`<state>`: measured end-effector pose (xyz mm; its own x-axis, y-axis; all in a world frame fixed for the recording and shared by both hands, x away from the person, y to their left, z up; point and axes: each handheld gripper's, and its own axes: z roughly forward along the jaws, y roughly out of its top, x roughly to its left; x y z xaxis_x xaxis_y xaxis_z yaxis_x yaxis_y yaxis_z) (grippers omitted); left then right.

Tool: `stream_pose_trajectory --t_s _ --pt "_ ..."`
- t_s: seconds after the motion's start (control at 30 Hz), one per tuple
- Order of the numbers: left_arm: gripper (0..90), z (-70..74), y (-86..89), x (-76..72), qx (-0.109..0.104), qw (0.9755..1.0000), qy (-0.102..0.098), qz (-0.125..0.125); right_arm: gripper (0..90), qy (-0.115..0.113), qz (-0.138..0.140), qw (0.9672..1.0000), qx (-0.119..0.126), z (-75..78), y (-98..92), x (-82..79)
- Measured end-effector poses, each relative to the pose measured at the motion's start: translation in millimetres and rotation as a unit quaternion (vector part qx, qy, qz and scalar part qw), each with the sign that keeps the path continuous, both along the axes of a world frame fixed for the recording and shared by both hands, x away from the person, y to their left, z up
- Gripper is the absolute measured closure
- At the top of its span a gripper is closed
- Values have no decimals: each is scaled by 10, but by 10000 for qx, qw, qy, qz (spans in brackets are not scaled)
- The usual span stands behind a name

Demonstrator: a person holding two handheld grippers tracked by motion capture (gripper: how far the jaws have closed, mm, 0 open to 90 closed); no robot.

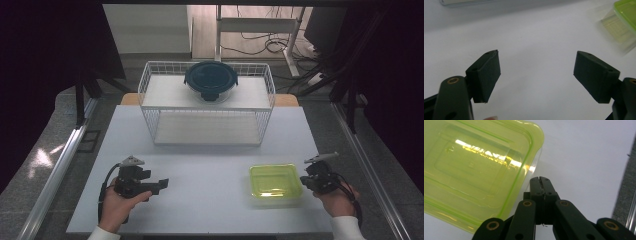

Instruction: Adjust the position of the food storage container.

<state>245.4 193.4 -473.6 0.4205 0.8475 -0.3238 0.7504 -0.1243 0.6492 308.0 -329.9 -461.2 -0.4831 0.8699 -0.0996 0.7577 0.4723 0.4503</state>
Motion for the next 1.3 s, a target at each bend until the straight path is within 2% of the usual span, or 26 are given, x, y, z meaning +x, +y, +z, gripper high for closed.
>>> stream_pose_trajectory --t_s 0.13,0.3,0.47,0.63,0.8,0.9,1.3 --pt "209 4 16 -1 -26 10000 6 36 890 29 154 9999 4 -8 158 -19" --pt "209 9 15 -4 -31 10000 -7 36 890 69 271 9996 19 -17 262 -36" --pt "209 6 9 -2 -10 10000 -5 31 890 119 456 9988 129 -31 416 -57" --pt "209 4 13 -2 4 10000 -3 31 890 155 741 9969 237 -30 636 -98" --pt "209 10 2 -7 -4 10000 -21 13 890 174 907 9951 346 -28 787 -135" --pt "209 7 1 -6 6 10000 -15 10 890 167 948 9948 327 -31 845 -149" --pt "212 3 -9 -5 20 10000 7 -19 890 224 1236 9907 521 -63 1193 -170"
